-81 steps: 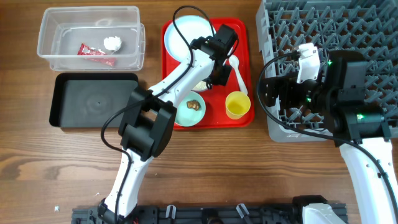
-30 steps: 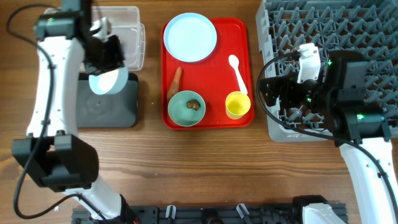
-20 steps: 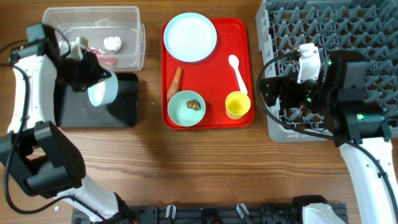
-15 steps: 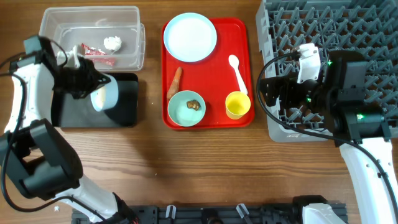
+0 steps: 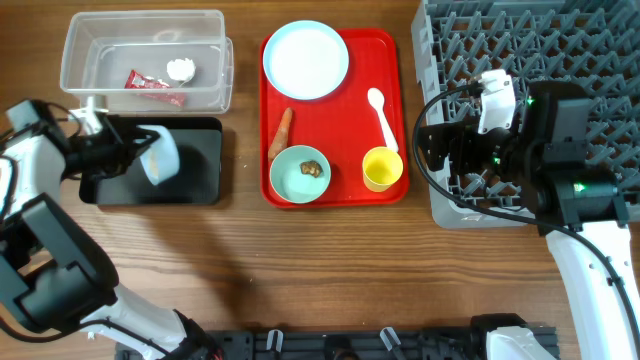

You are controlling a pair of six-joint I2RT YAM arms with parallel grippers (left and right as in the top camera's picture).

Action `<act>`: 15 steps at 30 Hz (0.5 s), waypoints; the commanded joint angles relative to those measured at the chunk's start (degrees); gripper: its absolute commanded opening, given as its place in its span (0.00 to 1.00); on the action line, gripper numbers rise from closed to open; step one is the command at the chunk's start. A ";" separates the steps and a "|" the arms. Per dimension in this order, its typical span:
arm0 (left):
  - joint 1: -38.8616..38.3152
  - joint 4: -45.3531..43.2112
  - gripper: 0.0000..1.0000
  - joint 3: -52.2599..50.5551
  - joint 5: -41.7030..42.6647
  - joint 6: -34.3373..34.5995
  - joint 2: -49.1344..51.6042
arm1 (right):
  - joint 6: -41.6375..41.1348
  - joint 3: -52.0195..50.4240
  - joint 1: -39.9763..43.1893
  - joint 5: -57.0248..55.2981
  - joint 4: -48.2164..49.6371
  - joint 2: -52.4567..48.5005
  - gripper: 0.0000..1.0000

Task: Sort waste into correct bins and load items into the dishwasher rack
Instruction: 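Carry the bowl over the black tray and tip the rice out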

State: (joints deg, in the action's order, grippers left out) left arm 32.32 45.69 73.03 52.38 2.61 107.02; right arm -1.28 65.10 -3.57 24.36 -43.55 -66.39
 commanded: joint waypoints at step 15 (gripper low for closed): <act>7.72 -1.29 0.04 -0.28 22.21 -0.68 -1.16 | -1.97 1.53 -0.35 -0.52 0.28 -0.28 1.00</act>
State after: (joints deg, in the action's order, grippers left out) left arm 39.09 43.90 73.01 68.07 2.61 107.02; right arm -2.39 65.10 -3.57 24.36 -43.51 -66.39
